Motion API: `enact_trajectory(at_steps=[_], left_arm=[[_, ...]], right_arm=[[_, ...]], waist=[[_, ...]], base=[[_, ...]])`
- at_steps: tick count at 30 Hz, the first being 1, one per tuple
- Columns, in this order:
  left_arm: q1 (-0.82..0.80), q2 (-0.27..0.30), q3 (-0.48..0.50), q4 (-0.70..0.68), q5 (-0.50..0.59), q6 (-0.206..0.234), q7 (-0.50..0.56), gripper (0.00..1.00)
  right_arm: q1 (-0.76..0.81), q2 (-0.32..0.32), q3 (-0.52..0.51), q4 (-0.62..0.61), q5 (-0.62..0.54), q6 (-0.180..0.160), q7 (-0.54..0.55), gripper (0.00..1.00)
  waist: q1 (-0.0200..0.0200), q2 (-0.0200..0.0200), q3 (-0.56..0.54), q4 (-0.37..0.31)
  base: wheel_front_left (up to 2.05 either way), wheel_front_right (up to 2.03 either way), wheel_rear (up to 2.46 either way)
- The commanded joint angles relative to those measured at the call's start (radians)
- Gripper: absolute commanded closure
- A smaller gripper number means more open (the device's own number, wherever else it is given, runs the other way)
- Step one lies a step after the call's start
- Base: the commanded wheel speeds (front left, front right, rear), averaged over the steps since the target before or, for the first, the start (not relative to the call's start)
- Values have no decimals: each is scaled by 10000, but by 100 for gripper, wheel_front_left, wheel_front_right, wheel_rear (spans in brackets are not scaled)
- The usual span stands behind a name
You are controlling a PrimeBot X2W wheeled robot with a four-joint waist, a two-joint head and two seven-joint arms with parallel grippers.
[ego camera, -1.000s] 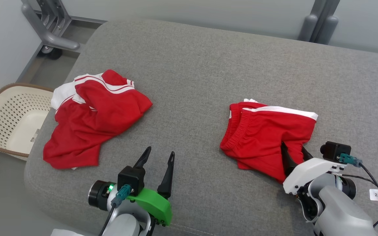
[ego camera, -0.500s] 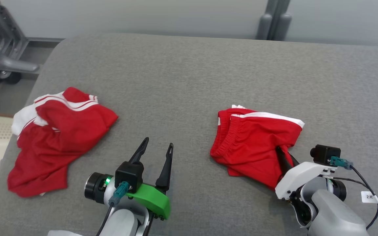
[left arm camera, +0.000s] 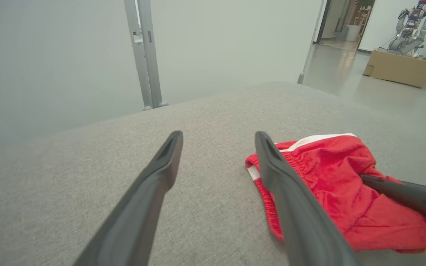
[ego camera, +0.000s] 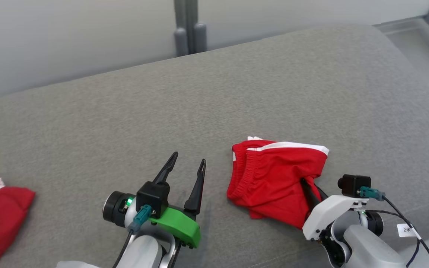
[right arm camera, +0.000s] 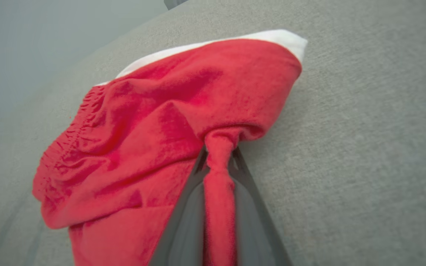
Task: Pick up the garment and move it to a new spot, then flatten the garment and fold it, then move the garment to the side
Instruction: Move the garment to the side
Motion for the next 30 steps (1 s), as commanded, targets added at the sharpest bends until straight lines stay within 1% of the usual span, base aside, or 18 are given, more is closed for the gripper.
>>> enact_trajectory(at_steps=[1, 5, 8, 11, 15, 18, 20, 26, 30], left_arm=[[-195, 35, -41, -105, -3, 30, -2, 0], [-449, 39, -221, -287, 114, -67, -2, 0], [-565, 46, -309, -353, 181, -81, -2, 0], [-740, 52, -489, -430, 267, -123, -2, 0], [-959, 48, -575, -562, 297, -164, -2, 0], [-1132, 51, -635, -721, 463, -204, -2, 0], [-1290, 51, -658, -848, 578, -236, -2, 0], [-1690, 49, -714, -1142, 881, -336, -2, 0], [-1832, 43, -857, -1316, 966, -392, -2, 0]], right_arm=[[185, 20, 152, -48, 59, -1, -2, 100], [42, 25, 318, -161, 157, -1, -2, 100], [-76, -34, 371, -203, 142, -1, -2, 100], [-402, -107, 529, -289, -91, -1, -2, 100], [-1185, -457, 589, -341, -454, -2, -3, 100], [-2064, -817, 528, -183, -813, -1, -3, 100], [-2758, -1177, 489, 16, -1122, -1, -3, 100], [-4754, -2371, 353, 1419, -1891, -1, 74, 100], [-5759, -3199, 118, 2482, -2219, -1, 178, 100]], waist=[[0, 0, -55, -2487], [0, 0, 290, -2874], [0, 0, 484, -2881], [0, 0, 773, -2695], [0, 0, 1272, -2190], [0, 0, 1730, -1676], [0, 0, 2076, -1323], [0, 0, 3076, -290], [0, 0, 3585, 355]], base=[[0, 0, 0], [0, 0, 0], [0, 0, 0], [0, 0, 0], [0, 0, 0], [0, 0, 0], [0, 0, 0], [0, 0, 0], [0, 0, 0]])
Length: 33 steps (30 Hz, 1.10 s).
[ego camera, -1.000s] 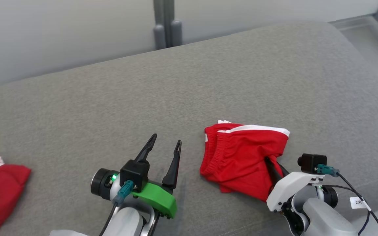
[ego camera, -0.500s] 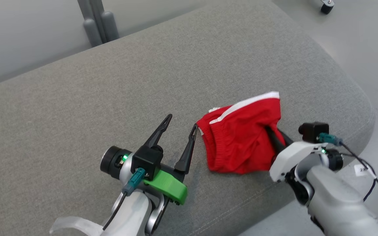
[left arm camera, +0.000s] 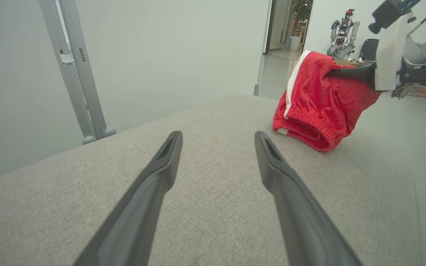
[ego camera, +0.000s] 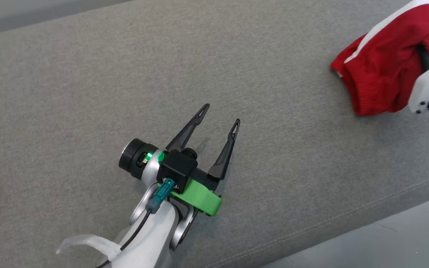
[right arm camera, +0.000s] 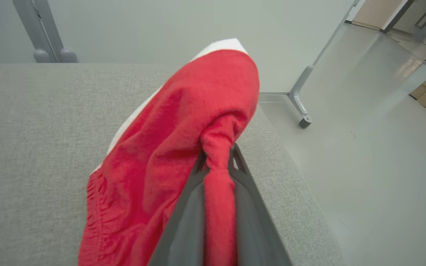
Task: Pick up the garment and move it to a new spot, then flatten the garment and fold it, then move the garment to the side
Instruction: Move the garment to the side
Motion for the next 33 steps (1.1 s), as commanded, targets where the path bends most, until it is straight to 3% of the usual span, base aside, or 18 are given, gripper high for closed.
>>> enact_trajectory(at_steps=[1, 10, 19, 25, 26, 27, 28, 33], left_arm=[[-197, 53, 2, -86, 85, -17, -2, 0], [-204, 47, 82, -203, 237, -135, -2, 0], [-76, 47, 287, -178, 405, -246, -2, 0], [26, 48, 390, -100, 464, -298, -2, 0], [45, 50, 421, -72, 491, -313, -2, 0], [64, 50, 447, -35, 530, -331, -2, 0], [66, 48, 468, 1, 556, -351, -2, 0], [102, 50, 533, 109, 546, -379, -2, 0]], right_arm=[[-358, -234, -104, 322, -120, -2, 30, 100], [-814, -1186, -935, 1365, -489, -2, -56, 100], [-60, -2145, -2523, 1448, -1162, -2, 3, 100], [206, -2435, -3610, 1453, -2045, -2, -26, 100], [242, -2470, -3851, 1453, -2268, -2, -27, 87], [294, -2534, -4162, 1455, -2456, -2, 64, 32], [349, -2561, -4458, 1457, -2661, -4, 190, 0], [508, -2496, -6003, 1453, -4059, -4, 340, 0]], waist=[[0, -1, 1450, 1511], [0, -1, 1924, 2056], [0, -1, 1864, 1988], [0, -1, 1804, 1915], [0, -1, 1794, 1899], [0, -1, 1783, 1886], [0, -1, 1770, 1874], [0, -1, 1667, 1851]], base=[[0, 0, 0], [0, 0, 0], [0, 0, 0], [0, 0, 0], [0, 0, 0], [0, 0, 0], [0, 0, 0], [0, 0, 0]])
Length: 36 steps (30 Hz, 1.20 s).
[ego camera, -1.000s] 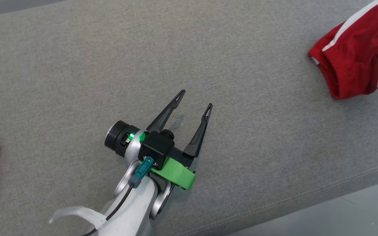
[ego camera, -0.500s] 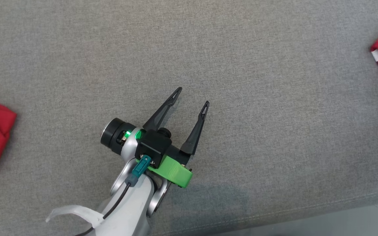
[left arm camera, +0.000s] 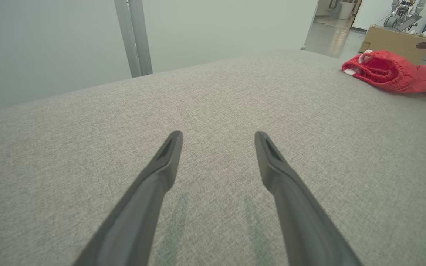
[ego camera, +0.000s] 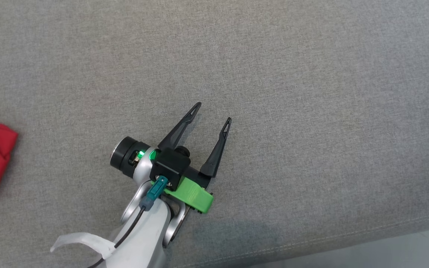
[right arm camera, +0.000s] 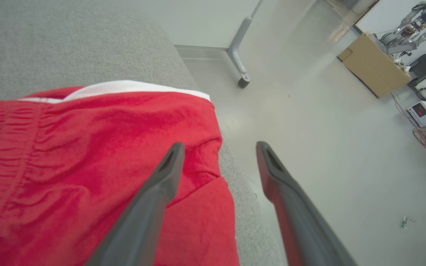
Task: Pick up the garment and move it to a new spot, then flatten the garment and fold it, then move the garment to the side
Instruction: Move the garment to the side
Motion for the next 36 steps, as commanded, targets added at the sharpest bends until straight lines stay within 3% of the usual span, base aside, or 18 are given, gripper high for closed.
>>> enact_trajectory(at_steps=[1, 7, 12, 17, 25, 36], left_arm=[[99, 46, 48, 36, -2, -39, -2, 0], [219, 48, 184, 49, -189, 113, -2, 0], [428, 52, 527, 165, -295, 353, -2, 0], [816, 46, 1213, 402, -429, 611, -2, 0], [1678, 57, 2497, 988, -279, 790, -1, 0], [2753, 100, 3925, 1668, -77, 997, -1, 0]], right_arm=[[25, 35, -175, -3, -323, -8, -121, 0], [197, 1444, -1364, -1339, -1713, -8, -440, 0], [867, 3222, -789, -3246, -2004, -9, -456, 0], [2096, 4447, 429, -4762, -1196, -11, -456, 0], [4501, 5118, 1720, -6306, 363, -11, -458, 0], [6519, 5720, 2008, -7409, 488, -11, -459, 0]], waist=[[-1, 0, -66, -3], [-1, 0, -538, -3], [-1, 0, -1166, 81], [-1, 0, -1967, 283], [-1, 0, -3179, 866], [-1, 0, -4333, 1049]], base=[[0, 0, 0], [0, 0, 0], [0, 0, 0], [0, 0, 0], [0, 0, 0], [0, 0, 0]])
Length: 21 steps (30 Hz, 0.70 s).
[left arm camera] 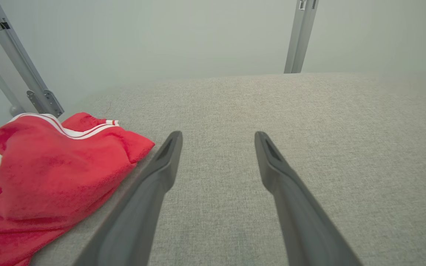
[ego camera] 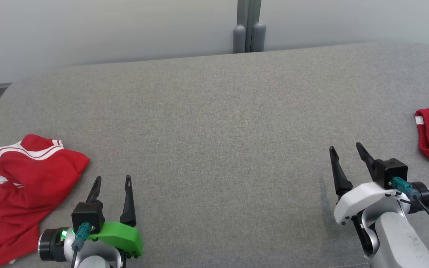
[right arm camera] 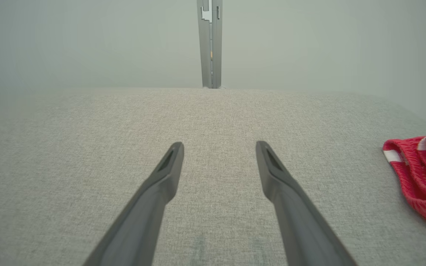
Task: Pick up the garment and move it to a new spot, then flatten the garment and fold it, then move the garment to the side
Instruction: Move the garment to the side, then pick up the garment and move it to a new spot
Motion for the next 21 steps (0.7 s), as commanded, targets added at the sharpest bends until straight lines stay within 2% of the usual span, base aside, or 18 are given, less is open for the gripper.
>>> enact_trajectory(at_steps=[1, 7, 21], left_arm=[[247, 45, 145, 39, 99, 66, -1, 0], [679, 28, 592, 159, 210, 34, -1, 0], [1205, -6, 891, 154, 475, -161, -1, 0]], right_arm=[[255, 61, 3, -164, -14, -14, -26, 0], [908, 294, 92, -648, -24, -14, -26, 0], [1655, 547, -140, -1164, -155, -13, -27, 0]], waist=[[0, 0, -563, 169], [0, 0, -948, 105], [0, 0, -1187, 73]], base=[[0, 0, 0], [0, 0, 0], [0, 0, 0]])
